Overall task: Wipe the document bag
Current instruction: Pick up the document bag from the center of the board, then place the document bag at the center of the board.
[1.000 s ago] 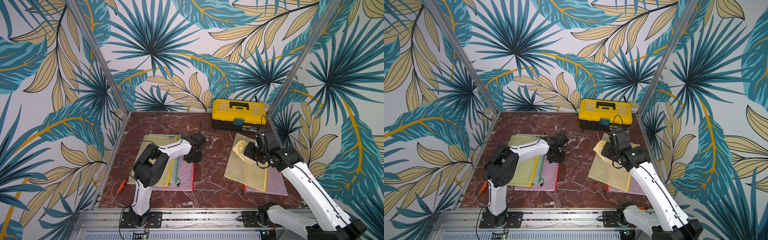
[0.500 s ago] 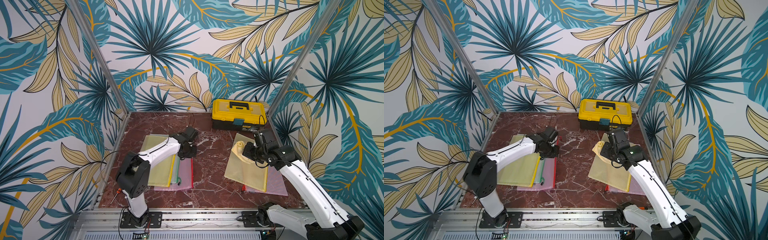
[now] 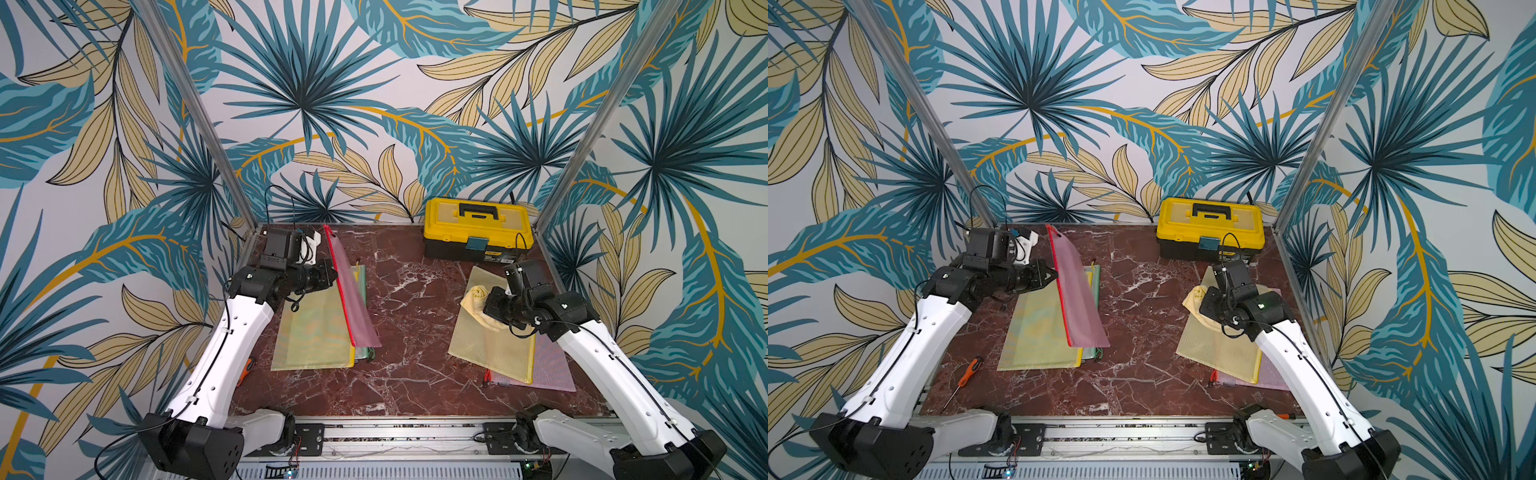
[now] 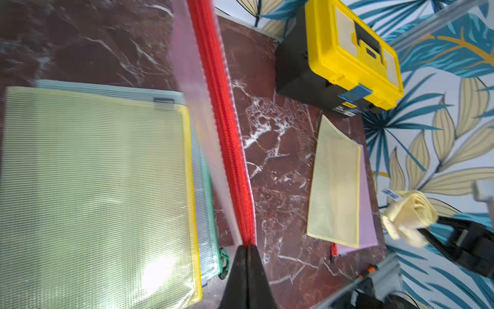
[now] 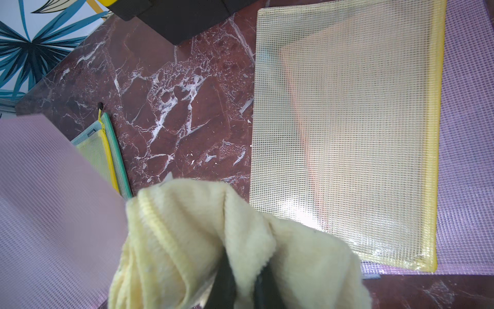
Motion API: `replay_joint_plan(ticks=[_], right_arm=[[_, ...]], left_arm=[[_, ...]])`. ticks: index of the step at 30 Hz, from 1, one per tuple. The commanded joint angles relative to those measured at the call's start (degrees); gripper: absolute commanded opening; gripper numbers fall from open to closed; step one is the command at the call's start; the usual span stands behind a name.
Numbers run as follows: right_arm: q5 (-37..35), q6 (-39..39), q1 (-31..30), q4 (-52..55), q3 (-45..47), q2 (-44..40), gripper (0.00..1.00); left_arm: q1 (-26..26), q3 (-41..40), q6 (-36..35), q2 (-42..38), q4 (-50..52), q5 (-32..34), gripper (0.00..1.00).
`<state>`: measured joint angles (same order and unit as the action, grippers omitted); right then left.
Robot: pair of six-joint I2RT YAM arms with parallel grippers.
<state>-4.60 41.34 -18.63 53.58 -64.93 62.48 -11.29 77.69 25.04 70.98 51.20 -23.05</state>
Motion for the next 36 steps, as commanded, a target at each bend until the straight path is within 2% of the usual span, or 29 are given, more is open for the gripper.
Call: replay_joint_plan(ticks=[1,7,10,14,18,23,26,32,33,34,35,36], right_arm=[[1.0,0.1,0.2,-0.5,-0.2,-0.1,0.0],[1.1,-0.1,0.2,0.3,0.6,-1.7,0.0],[0.6,-0.3,0.1,1.2,1.3,-2.9,0.0],[-0.6,-0.6,0.1,3.1,2.2,-5.1,0.0],[-2.4,-1.4,0.1,5.0,3.2,-8.3,0.0],[-5.1,-2.3,0.1,8.2,3.5,-10.8,0.0],[-6.2,-2.7,0.1,9.3,3.8,-11.6,0.0],[-5.3,-2.7,0.1,8.7,6.1,-11.9,0.0],[-4.4,-2.7,0.1,8.3,6.4,-11.7,0.0],[-3.1,-2.7,0.1,7.4,6.9,-11.4,0.0],[-1.1,-2.4,0.1,5.9,7.5,-10.9,0.0],[1.1,-2.2,0.1,4.7,8.1,-10.3,0.0]], left_arm=[[-0.7,5.2,-0.9,-1.0,1.3,-3.6,0.0],[-3.0,14.0,-2.2,2.3,6.3,0.1,0.0],[-7.5,17.1,-2.2,6.9,9.0,4.2,0.0],[-15.3,19.9,-0.3,16.0,13.0,12.8,0.0],[-22.3,23.2,2.9,24.8,12.9,15.6,0.0],[-29.7,33.9,7.5,40.8,12.9,10.1,0.0],[-33.7,42.3,9.5,50.0,12.9,9.5,0.0],[-36.5,60.6,14.0,65.4,12.8,5.0,0.01],[-36.4,62.3,14.4,68.2,12.9,4.7,0.04],[-36.4,64.2,14.6,69.5,12.8,4.9,0.12],[-36.4,65.3,14.5,70.1,12.8,5.7,0.23],[-36.4,65.8,14.3,70.1,12.7,6.9,0.41]])
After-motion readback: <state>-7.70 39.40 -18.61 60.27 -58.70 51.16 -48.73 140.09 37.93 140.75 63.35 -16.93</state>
